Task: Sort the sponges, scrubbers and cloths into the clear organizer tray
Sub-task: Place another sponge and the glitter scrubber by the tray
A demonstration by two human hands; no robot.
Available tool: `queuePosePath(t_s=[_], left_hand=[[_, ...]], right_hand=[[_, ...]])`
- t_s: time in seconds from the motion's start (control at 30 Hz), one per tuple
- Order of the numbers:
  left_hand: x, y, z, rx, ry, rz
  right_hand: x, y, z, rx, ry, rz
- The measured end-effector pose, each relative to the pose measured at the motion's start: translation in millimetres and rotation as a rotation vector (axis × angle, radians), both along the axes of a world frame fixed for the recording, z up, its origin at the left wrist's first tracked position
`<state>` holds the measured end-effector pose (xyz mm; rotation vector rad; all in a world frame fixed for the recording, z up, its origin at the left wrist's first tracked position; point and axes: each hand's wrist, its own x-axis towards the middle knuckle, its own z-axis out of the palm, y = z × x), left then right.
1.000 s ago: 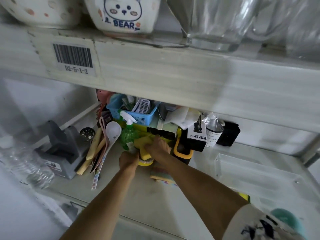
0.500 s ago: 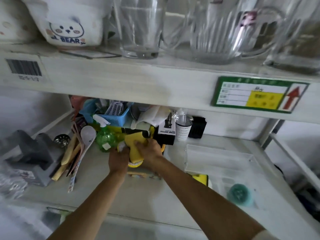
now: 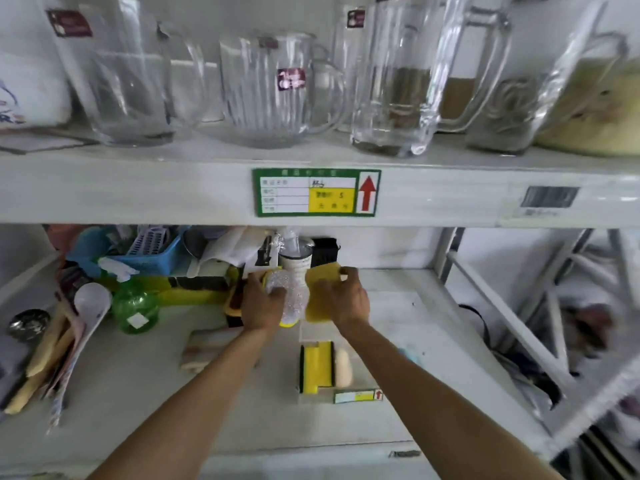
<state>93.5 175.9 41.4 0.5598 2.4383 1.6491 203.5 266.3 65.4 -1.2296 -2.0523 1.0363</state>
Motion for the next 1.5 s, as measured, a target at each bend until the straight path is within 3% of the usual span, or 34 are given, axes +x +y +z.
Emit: queuePosePath(t_s=[0.23,0.57,1.0,1.27,1.5], left_hand=[[31.6,48.4,0.5,-0.143,0.117,-0.234],[41.1,77.6,2.1,-0.271,0.176,-0.193],[29.2,81.0,-18.3,-0.535,0.250,-0.175],[28.5,76.7,-20.4,-0.676,0.475,-0.221],[19.6,73.6,-26.2,-0.733,0.496,-0.225]], right_hand=[[80.1,53.3,-15.4,0.081,-0.054,-0.129],[148.7,84.2,-39.5,0.239,-0.172,-0.362],[151.9,85.2,-72.7,0.308,-0.419,-0.288],[154.9,82.1,-85.6,0.371,-0.518,-0.146],[150.7,77.8,-84.7,0.344,-0.479,-0.196]])
